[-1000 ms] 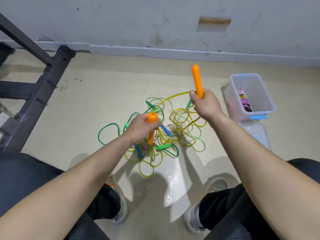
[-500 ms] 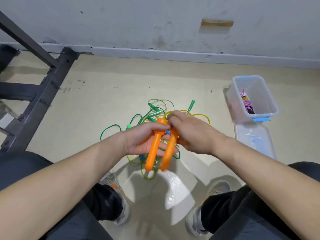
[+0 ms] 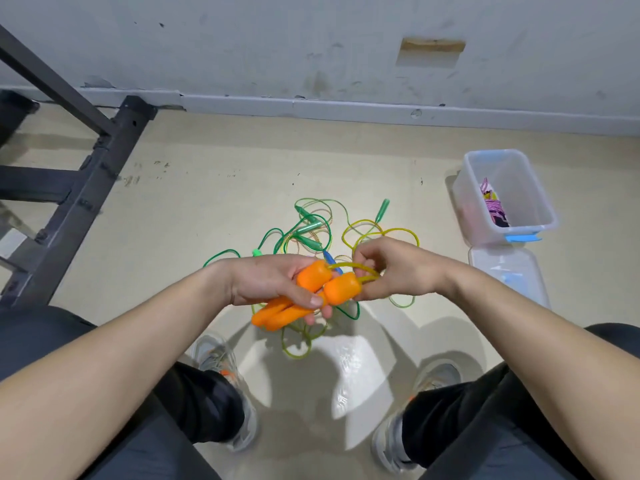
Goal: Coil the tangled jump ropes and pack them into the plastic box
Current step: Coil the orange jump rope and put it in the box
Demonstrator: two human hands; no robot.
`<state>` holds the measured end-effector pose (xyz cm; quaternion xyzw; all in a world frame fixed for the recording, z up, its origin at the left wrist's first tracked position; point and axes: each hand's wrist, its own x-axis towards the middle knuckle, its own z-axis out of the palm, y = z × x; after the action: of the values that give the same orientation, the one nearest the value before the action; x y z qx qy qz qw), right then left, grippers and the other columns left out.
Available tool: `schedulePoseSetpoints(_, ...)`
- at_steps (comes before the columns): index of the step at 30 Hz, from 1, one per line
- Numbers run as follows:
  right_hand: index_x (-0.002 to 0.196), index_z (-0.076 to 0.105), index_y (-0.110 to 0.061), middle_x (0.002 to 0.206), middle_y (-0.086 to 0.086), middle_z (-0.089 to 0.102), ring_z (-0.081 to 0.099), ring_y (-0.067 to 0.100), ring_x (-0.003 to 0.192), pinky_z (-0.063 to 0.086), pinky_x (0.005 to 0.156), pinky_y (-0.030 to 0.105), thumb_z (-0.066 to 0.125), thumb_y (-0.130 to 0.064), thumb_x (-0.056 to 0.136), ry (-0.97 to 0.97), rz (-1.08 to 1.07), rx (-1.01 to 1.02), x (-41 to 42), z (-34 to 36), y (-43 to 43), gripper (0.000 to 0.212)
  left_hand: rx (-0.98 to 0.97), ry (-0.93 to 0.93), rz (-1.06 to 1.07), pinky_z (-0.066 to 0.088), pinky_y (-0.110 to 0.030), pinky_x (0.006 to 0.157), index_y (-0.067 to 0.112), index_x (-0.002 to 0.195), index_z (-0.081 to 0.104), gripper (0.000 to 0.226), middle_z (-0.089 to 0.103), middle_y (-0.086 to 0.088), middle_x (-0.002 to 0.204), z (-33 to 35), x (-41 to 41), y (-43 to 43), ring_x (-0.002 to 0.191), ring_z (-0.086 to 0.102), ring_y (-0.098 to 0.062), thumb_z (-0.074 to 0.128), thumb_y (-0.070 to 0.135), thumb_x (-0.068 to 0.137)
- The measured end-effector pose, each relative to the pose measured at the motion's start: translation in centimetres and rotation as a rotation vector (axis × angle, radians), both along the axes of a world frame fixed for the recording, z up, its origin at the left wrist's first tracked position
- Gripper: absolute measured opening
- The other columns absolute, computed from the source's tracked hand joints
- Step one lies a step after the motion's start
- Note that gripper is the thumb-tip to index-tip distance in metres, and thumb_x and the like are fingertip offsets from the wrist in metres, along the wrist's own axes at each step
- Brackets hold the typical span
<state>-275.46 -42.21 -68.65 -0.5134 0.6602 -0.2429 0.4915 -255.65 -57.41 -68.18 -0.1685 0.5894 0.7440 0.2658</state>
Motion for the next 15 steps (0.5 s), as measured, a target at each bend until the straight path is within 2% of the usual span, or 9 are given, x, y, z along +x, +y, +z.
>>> schedulePoseSetpoints(4,0.095,0.067,-0.009,0.073,0.009,0.053,0.044,0.013,0.061,0.033,0.055,0.024,0.072,-0.018,0.08,-0.472,-0.073,0.127,-0.8,0.1,0.4,0.018,-0.044,-0.109,-0.034,0.058,-0.041,0.084,0.002,0.123,0.056,0.036,0.071,-0.014,0.101,-0.3,0.7,-0.4,0.087,0.07,-0.028,0.068,0.0,0.089)
schedulePoseSetpoints(6,0.098,0.066,-0.002,0.065,0.004,0.048,0.04,0.011,0.057,0.03,0.053,0.021,0.064,-0.011,0.093,-0.581,-0.128,0.087,-0.7,0.0,0.2,0.01,0.012,-0.125,0.008,0.056,-0.045,0.09,0.001,0.121,0.057,0.039,0.069,-0.017,0.104,-0.4,0.6,-0.1,0.094,0.068,-0.033,0.071,0.009,0.086)
schedulePoseSetpoints(8,0.091,0.065,-0.002,0.057,-0.005,0.048,0.04,0.008,0.052,0.032,0.051,0.019,0.062,-0.004,0.096,-0.51,-0.19,0.023,-0.2,-0.3,-0.1,0.006,0.115,-0.127,0.091,0.056,-0.045,0.093,0.002,0.122,0.058,0.049,0.068,-0.019,0.108,-0.4,0.2,0.5,0.102,0.066,-0.035,0.075,0.032,0.087)
schedulePoseSetpoints(10,0.087,0.066,-0.006,0.056,-0.005,0.049,0.041,0.011,0.052,0.035,0.05,0.021,0.067,-0.005,0.092,-0.475,-0.259,-0.028,0.4,-0.5,-0.5,0.005,0.104,-0.168,0.169,0.056,-0.039,0.089,0.008,0.122,0.062,0.06,0.073,-0.014,0.112,-0.1,-0.5,1.4,0.1,0.069,-0.032,0.06,0.059,0.09)
schedulePoseSetpoints(11,0.086,0.067,-0.008,0.058,-0.002,0.051,0.043,0.013,0.053,0.035,0.05,0.022,0.07,-0.005,0.09,-0.476,-0.285,-0.045,0.6,-0.7,-0.7,0.006,0.055,-0.18,0.18,0.055,-0.037,0.091,0.012,0.123,0.064,0.064,0.074,-0.012,0.114,-0.2,-0.8,1.7,0.101,0.07,-0.029,0.049,0.065,0.09)
schedulePoseSetpoints(13,0.084,0.065,-0.011,0.061,0.001,0.055,0.045,0.018,0.057,0.036,0.049,0.024,0.075,-0.006,0.086,-0.424,-0.304,-0.063,0.6,-0.9,-1.0,0.012,-0.03,-0.159,0.235,0.053,-0.035,0.089,0.018,0.122,0.066,0.061,0.074,-0.009,0.115,-0.6,-1.3,2.5,0.102,0.069,-0.022,0.043,0.066,0.09)
schedulePoseSetpoints(15,0.082,0.062,-0.014,0.06,0.0,0.055,0.044,0.021,0.057,0.035,0.05,0.027,0.081,-0.008,0.082,-0.334,-0.293,-0.054,0.4,-1.0,-1.1,0.02,-0.064,-0.095,0.369,0.048,-0.031,0.071,0.018,0.113,0.067,0.04,0.077,0.0,0.096,-1.0,-1.4,3.2,0.083,0.071,-0.012,0.048,0.051,0.099)
